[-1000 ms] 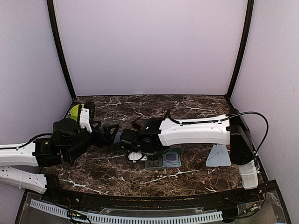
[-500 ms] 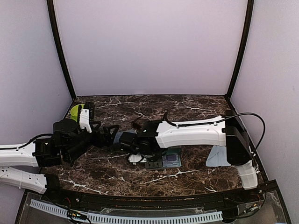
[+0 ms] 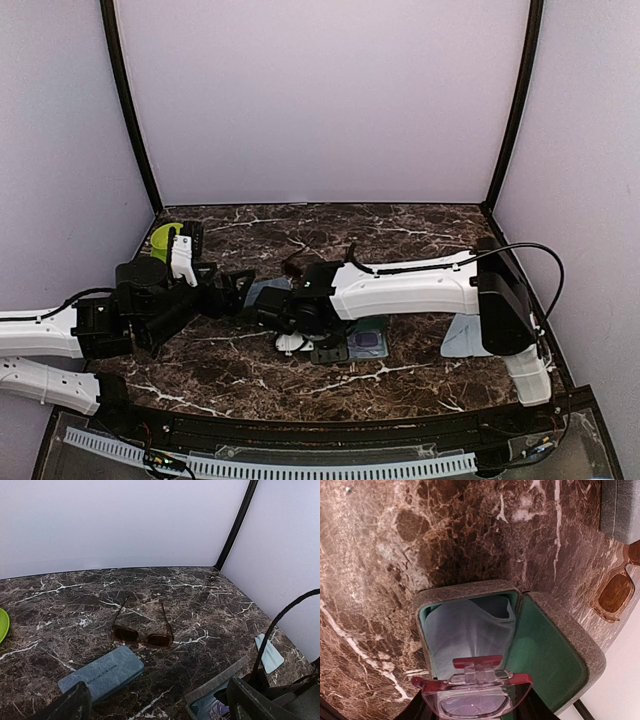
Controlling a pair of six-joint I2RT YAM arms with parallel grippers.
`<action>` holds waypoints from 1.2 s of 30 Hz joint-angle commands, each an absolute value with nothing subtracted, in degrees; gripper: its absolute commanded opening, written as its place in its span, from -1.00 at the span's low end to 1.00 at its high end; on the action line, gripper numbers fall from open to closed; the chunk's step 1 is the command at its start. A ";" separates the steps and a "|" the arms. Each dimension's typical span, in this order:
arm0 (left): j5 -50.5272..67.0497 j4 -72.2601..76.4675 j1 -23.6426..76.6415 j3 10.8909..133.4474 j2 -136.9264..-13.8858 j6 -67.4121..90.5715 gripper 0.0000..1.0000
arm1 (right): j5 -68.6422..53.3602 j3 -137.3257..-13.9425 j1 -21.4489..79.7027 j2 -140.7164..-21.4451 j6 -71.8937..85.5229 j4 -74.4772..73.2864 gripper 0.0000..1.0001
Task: Organize the sunglasses
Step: Place the sunglasses in the sunglasses case.
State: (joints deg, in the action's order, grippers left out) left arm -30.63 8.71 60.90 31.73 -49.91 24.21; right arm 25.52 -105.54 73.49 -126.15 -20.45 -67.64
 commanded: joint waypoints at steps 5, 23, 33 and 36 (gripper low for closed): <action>-30.29 9.97 60.56 30.71 -49.92 24.70 0.94 | 25.52 -105.65 74.08 -127.12 -19.73 -67.41 -0.26; -30.68 10.20 60.53 30.47 -49.48 24.52 0.94 | 25.67 -104.11 73.92 -127.96 -19.86 -65.73 -0.18; -30.57 10.38 60.56 30.37 -49.66 24.45 0.94 | 26.38 -104.06 73.76 -128.25 -19.38 -66.59 -0.15; -30.56 10.48 60.51 30.19 -49.70 24.54 0.94 | 26.46 -103.98 73.81 -128.23 -19.13 -66.77 -0.14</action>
